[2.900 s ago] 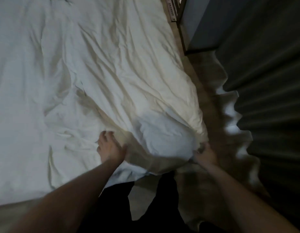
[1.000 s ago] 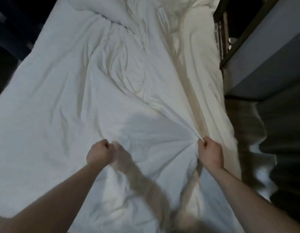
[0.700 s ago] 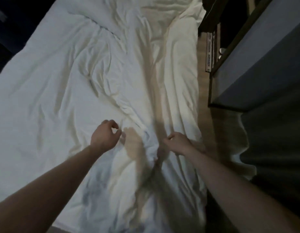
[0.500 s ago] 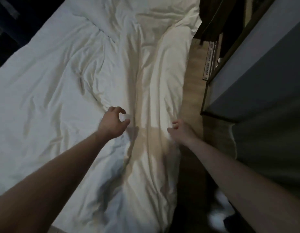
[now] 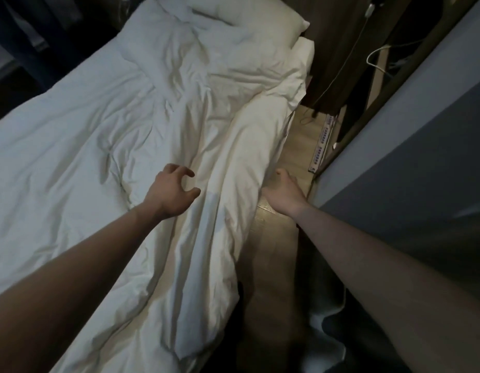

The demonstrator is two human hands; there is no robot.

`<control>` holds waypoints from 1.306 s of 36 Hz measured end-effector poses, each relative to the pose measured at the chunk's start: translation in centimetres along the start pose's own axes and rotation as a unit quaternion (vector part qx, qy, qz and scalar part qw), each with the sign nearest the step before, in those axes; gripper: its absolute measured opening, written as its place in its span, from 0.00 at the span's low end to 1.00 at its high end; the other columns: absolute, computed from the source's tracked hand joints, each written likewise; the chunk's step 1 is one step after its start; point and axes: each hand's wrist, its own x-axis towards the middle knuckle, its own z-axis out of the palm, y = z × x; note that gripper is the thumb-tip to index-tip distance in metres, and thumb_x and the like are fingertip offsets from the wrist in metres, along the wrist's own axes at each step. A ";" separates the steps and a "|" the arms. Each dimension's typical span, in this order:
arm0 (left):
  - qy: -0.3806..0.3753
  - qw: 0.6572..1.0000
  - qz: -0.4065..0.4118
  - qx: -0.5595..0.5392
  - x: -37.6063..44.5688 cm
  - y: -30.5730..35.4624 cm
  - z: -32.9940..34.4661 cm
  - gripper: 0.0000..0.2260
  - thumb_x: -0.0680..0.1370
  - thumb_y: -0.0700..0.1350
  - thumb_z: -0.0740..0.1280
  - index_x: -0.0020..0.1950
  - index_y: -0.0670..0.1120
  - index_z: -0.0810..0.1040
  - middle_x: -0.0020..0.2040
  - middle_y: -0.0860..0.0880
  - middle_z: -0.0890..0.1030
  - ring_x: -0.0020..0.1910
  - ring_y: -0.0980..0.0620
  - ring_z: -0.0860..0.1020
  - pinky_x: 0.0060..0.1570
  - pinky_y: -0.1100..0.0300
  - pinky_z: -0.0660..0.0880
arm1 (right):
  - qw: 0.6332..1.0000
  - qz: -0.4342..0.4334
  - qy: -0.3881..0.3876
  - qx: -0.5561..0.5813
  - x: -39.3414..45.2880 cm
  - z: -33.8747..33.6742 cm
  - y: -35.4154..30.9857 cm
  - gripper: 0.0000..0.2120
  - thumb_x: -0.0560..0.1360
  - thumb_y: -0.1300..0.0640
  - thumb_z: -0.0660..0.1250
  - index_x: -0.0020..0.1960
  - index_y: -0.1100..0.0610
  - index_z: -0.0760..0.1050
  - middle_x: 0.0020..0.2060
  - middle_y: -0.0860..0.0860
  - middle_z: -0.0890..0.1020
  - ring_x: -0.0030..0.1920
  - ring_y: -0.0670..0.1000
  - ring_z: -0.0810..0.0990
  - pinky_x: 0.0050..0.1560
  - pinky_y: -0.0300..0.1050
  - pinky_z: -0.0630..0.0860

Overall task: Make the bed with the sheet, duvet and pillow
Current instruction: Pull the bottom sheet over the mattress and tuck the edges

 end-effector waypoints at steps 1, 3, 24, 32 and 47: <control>0.000 1.000 0.000 0.001 1.1 0.5 -0.2 0.21 0.75 0.54 0.69 0.67 0.50 0.74 0.71 0.46 0.68 0.68 0.44 0.69 0.64 0.50 0.69 | 1.000 -0.001 0.000 -0.008 1.1 -0.6 -0.2 0.33 0.75 0.47 0.65 0.76 0.51 0.58 0.71 0.55 0.65 0.69 0.58 0.69 0.64 0.47 0.67; -0.001 1.000 0.004 0.001 3.6 1.6 -0.3 0.22 0.75 0.54 0.69 0.67 0.50 0.74 0.72 0.46 0.67 0.68 0.43 0.69 0.65 0.50 0.69 | 1.000 -0.006 0.005 -0.024 3.3 -2.0 -0.8 0.33 0.74 0.47 0.65 0.76 0.51 0.58 0.71 0.55 0.66 0.69 0.58 0.69 0.64 0.47 0.68; -0.079 0.994 0.006 0.077 29.3 16.9 -0.5 0.27 0.75 0.57 0.66 0.72 0.51 0.68 0.74 0.48 0.64 0.70 0.43 0.66 0.67 0.47 0.67 | 0.989 -0.021 -0.053 -0.137 27.7 -17.3 -3.4 0.35 0.74 0.43 0.64 0.77 0.53 0.58 0.73 0.55 0.64 0.71 0.60 0.65 0.69 0.53 0.66; -0.051 0.995 -0.042 0.076 41.8 22.0 -2.5 0.27 0.76 0.55 0.66 0.73 0.49 0.68 0.73 0.46 0.64 0.69 0.42 0.67 0.66 0.48 0.69 | 0.992 -0.030 -0.052 -0.114 41.4 -23.0 -5.8 0.36 0.74 0.45 0.66 0.77 0.51 0.57 0.73 0.55 0.64 0.71 0.59 0.65 0.68 0.51 0.68; -0.039 0.995 -0.056 0.075 58.1 24.9 -3.8 0.27 0.75 0.56 0.68 0.72 0.50 0.69 0.72 0.46 0.66 0.68 0.43 0.68 0.64 0.47 0.70 | 0.997 0.001 -0.028 -0.071 57.9 -28.7 -10.0 0.31 0.77 0.48 0.65 0.77 0.52 0.59 0.74 0.55 0.63 0.73 0.59 0.65 0.68 0.50 0.66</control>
